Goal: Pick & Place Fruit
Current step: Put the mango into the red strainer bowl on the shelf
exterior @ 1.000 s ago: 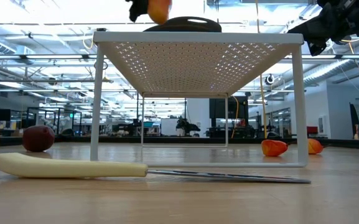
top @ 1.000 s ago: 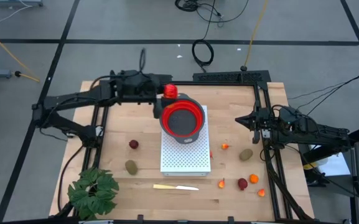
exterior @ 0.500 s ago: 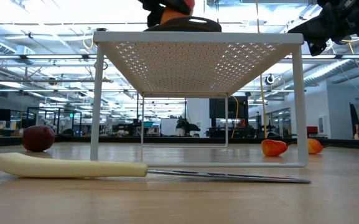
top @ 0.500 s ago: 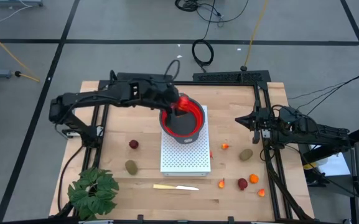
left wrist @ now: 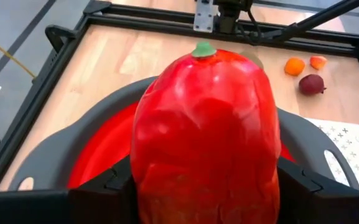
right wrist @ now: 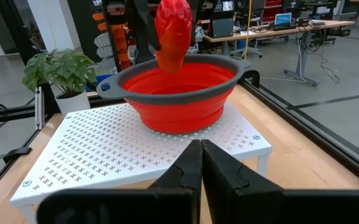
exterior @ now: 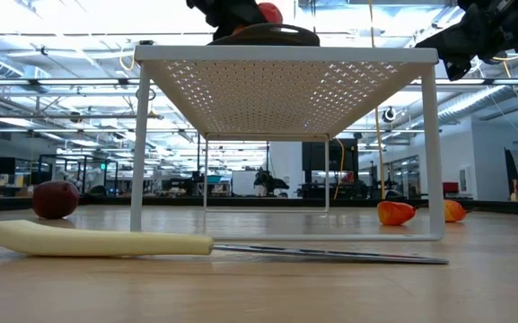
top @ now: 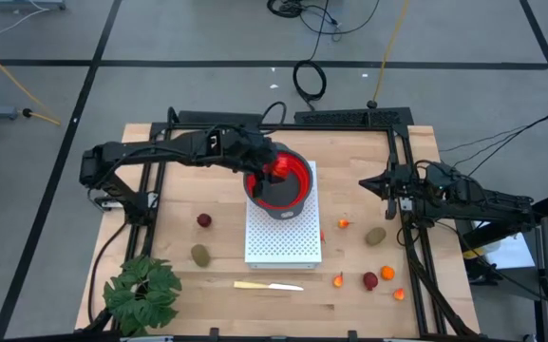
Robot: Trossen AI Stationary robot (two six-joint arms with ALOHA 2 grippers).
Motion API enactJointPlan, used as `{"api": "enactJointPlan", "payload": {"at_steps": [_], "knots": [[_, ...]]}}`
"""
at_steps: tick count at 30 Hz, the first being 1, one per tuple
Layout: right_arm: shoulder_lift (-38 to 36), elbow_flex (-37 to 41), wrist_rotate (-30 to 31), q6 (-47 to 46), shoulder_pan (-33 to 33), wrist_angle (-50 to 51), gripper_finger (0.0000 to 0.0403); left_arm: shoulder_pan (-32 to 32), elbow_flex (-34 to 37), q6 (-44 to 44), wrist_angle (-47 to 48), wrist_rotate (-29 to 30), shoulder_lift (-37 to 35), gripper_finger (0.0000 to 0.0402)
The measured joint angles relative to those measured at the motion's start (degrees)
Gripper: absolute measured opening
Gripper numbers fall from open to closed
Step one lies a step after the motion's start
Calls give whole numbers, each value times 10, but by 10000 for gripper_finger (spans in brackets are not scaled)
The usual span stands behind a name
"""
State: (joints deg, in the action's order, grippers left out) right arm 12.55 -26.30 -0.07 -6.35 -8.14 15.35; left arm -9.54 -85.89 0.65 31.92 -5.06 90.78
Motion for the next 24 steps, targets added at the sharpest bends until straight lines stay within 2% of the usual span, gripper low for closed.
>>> {"api": "enactJointPlan", "payload": {"at_steps": [24], "knots": [[0, 0, 0, 0, 0, -1, 4, 0, 57, 0, -4, -9, 0, 234]]}}
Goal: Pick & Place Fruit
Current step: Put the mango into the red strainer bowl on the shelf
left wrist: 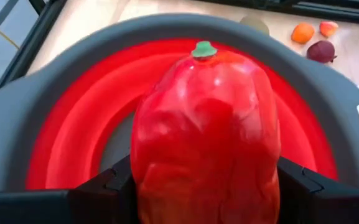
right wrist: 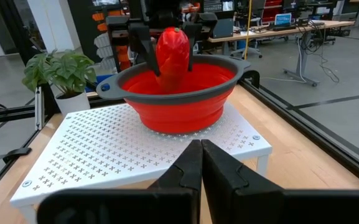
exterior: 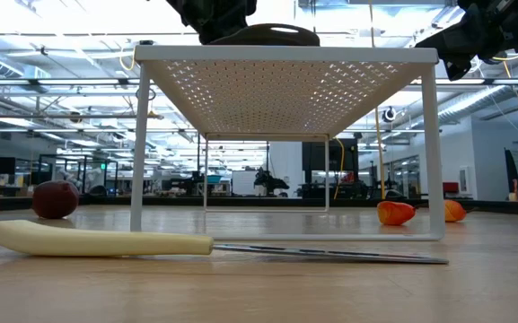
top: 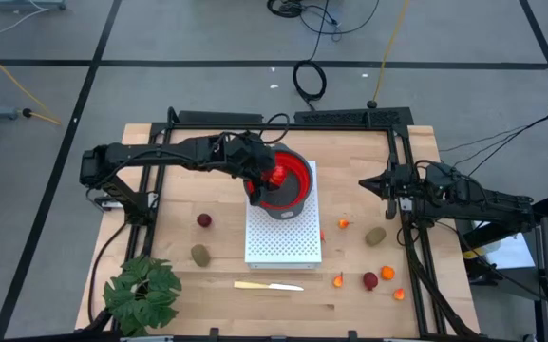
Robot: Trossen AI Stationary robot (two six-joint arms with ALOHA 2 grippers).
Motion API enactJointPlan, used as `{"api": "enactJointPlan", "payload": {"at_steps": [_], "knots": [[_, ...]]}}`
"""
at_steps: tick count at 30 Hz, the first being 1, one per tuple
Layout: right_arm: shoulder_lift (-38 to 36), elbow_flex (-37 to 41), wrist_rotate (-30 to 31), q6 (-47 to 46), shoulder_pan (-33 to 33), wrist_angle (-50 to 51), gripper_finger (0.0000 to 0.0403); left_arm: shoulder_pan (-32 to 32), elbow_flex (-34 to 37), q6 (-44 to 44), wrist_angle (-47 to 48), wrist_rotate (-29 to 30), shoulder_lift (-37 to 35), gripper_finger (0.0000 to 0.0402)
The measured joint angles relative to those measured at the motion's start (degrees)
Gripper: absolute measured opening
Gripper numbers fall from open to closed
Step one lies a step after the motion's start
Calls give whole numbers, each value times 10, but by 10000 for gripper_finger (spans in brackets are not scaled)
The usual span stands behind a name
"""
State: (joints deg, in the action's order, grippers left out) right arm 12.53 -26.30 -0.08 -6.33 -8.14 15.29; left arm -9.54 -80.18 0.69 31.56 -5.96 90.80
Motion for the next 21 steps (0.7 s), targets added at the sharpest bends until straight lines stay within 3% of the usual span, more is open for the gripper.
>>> {"api": "enactJointPlan", "payload": {"at_steps": [21], "knots": [[0, 0, 0, 0, 0, 0, 4, 0, 0, 12, 1, -1, 0, 234]]}}
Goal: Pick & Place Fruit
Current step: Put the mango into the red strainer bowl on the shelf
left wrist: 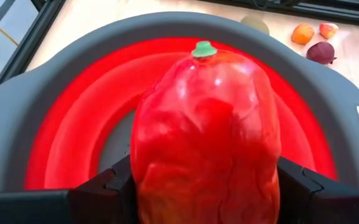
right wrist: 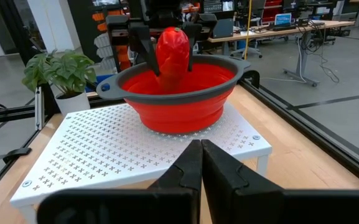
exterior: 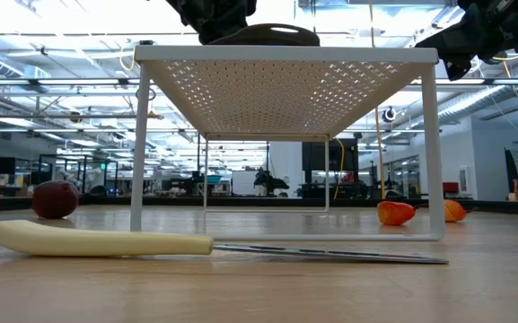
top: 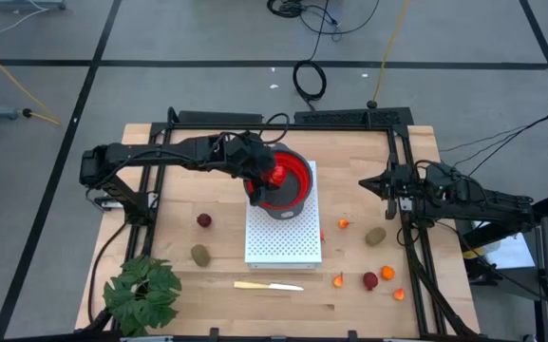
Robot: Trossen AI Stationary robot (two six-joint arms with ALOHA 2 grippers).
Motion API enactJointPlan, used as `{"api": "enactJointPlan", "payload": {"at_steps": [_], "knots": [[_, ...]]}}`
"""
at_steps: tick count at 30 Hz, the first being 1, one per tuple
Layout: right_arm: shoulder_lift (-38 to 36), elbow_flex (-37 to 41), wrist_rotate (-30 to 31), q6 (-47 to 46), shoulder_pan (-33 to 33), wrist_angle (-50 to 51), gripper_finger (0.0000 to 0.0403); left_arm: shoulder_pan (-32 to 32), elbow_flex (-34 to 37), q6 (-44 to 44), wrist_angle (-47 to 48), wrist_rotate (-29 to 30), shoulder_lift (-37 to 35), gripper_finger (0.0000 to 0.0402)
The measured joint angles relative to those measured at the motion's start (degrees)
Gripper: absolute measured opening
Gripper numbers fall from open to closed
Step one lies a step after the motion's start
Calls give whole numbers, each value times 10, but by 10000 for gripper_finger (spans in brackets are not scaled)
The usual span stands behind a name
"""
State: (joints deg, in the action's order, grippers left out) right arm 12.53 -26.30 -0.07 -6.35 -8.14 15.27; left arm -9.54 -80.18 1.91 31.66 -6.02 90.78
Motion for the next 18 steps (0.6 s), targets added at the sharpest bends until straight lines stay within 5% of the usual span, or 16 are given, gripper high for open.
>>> {"api": "enactJointPlan", "payload": {"at_steps": [18], "knots": [[0, 0, 0, 0, 0, 0, 4, 0, 0, 14, 4, -1, 0, 262]]}}
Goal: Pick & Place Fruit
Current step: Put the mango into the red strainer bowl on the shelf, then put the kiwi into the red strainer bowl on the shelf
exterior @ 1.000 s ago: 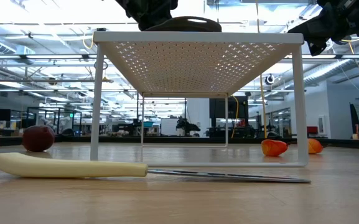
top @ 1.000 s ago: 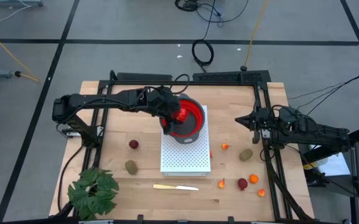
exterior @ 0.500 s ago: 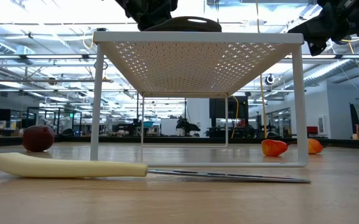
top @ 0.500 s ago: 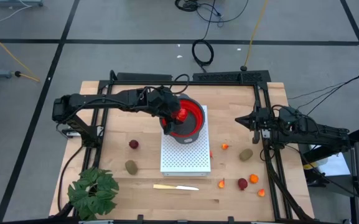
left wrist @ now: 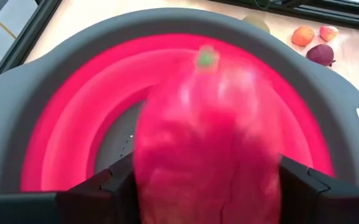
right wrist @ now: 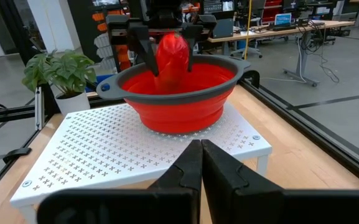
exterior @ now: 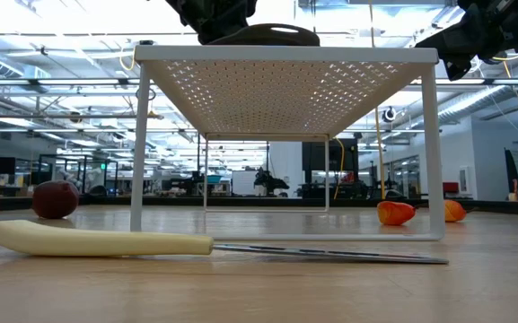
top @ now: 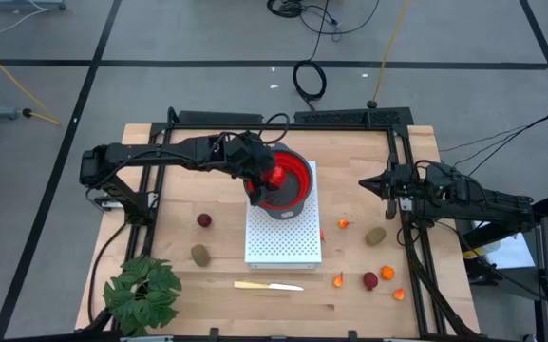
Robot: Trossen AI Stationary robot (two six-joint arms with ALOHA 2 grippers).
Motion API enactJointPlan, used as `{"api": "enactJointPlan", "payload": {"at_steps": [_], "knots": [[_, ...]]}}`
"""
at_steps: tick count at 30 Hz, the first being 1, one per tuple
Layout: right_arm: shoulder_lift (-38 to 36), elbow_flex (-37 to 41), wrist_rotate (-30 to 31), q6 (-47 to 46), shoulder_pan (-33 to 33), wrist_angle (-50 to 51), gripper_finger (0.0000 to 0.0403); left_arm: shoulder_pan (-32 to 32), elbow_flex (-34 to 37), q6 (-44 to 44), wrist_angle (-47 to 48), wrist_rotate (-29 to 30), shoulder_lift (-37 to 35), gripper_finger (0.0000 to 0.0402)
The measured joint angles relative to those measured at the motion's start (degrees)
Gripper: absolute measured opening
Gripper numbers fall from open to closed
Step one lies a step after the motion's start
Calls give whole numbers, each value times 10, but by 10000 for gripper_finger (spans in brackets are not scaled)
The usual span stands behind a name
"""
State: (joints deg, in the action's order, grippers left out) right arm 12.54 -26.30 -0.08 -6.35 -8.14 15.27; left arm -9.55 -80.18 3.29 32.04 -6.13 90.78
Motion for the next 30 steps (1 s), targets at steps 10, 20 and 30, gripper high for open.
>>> {"api": "enactJointPlan", "payload": {"at_steps": [10, 20, 30], "knots": [[0, 0, 0, 0, 0, 0, 4, -1, 0, -29, -22, 22, -4, 280], [0, 0, 0, 0, 0, 0, 4, -1, -90, -26, 55, 37, -9, 257], [0, 0, 0, 0, 0, 0, 4, 28, -204, 104, 365, 37, -8, 226]]}}
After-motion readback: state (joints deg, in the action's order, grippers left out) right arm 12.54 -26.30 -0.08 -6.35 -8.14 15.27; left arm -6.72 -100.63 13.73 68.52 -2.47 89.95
